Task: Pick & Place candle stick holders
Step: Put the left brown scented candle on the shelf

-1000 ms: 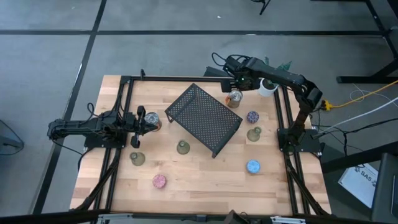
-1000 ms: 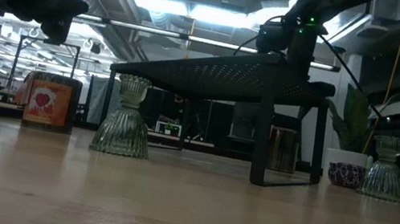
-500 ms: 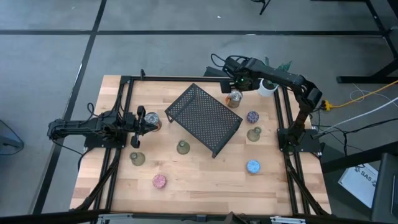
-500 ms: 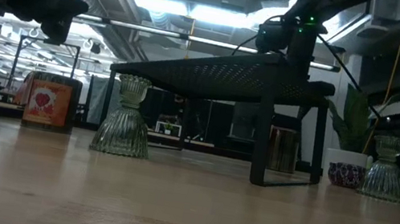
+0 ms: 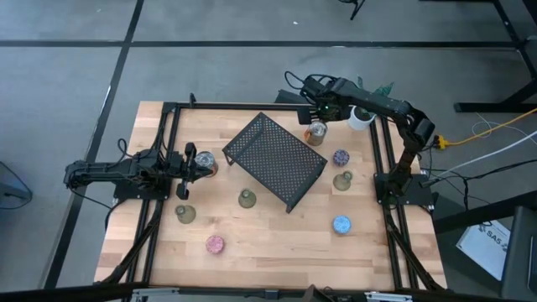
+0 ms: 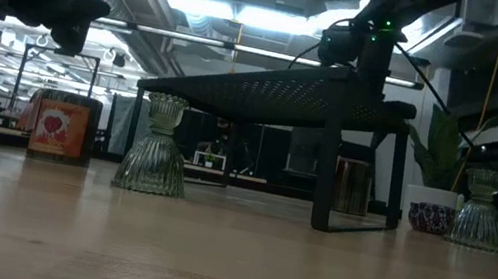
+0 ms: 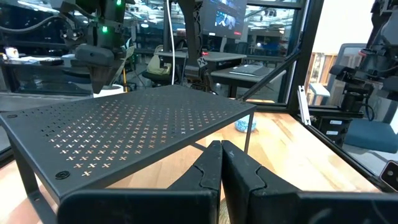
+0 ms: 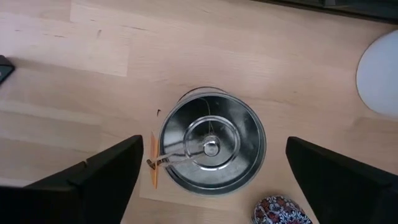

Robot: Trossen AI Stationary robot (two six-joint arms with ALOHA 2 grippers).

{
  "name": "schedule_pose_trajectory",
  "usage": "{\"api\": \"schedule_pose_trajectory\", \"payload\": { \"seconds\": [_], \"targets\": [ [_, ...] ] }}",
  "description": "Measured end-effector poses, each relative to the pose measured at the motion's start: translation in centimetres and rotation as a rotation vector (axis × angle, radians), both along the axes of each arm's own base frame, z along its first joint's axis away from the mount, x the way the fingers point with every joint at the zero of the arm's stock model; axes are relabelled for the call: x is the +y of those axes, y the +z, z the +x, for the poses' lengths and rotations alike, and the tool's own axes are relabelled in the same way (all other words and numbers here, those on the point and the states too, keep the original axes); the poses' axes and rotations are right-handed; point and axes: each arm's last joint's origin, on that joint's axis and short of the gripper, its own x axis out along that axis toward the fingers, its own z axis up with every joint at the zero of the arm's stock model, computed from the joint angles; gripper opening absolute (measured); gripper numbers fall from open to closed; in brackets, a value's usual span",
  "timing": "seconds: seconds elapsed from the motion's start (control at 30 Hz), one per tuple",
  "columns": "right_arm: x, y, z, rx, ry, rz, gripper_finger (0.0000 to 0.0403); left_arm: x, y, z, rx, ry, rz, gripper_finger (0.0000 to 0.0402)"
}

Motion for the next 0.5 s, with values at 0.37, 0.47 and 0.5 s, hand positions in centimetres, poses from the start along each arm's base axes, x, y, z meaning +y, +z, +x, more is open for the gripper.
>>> {"api": "schedule_pose_trajectory", "payload": {
  "seconds": [0.37,0.47,0.5],
  "targets": [
    [0.0,-0.7,0.0,-0.002,0.000,-0.001,0.0400,0.0,0.0,0.0,0.000,0.000,0.000,0.0001],
    [0.1,-1.1,-0.1,0.002,0.000,0.002,0.0400,0.0,0.0,0.0,0.000,0.000,0.000,0.0001],
    [0.1,-1.2,-0.1,0.003,0.000,0.002,0.0400,0.0,0.0,0.0,0.000,0.000,0.000,0.0001]
  ]
}}
